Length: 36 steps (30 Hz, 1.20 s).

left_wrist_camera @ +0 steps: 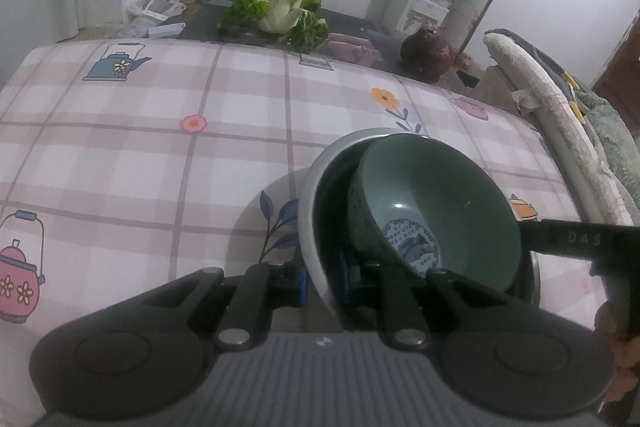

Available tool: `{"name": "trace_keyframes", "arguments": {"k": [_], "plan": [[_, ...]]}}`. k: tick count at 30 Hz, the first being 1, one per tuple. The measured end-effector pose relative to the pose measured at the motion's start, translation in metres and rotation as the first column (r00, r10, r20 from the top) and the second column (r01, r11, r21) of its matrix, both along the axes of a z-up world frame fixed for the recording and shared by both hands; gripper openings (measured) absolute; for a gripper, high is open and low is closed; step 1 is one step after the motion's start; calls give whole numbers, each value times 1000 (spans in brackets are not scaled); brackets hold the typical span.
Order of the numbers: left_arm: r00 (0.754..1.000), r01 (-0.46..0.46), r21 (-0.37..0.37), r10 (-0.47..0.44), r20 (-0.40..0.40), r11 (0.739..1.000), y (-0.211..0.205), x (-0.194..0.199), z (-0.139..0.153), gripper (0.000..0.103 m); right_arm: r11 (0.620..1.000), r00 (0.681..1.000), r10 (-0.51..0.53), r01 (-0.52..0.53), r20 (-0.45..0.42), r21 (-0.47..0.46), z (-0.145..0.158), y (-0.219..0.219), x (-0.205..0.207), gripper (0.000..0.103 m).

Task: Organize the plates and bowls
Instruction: 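Lift the steel bowl with green bowl and carry it onto the plate stack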

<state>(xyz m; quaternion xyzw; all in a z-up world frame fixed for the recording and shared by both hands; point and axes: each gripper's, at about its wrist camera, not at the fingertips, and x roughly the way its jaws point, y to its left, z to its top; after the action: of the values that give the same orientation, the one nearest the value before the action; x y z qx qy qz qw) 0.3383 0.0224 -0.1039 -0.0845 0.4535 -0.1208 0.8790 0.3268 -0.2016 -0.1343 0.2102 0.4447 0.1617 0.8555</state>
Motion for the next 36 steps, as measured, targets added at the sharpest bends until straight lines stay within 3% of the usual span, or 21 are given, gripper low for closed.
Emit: {"name": "trace_keyframes", "arguments": {"k": [21, 36], "plan": [[1000, 5, -6, -5, 24, 1000, -4, -8, 11, 15, 1000, 1000, -16, 16, 8, 0, 9, -5, -10, 9], [997, 7, -21, -5, 83, 1000, -4, -33, 43, 15, 1000, 999, -25, 24, 45, 2, 42, -7, -32, 9]]}}
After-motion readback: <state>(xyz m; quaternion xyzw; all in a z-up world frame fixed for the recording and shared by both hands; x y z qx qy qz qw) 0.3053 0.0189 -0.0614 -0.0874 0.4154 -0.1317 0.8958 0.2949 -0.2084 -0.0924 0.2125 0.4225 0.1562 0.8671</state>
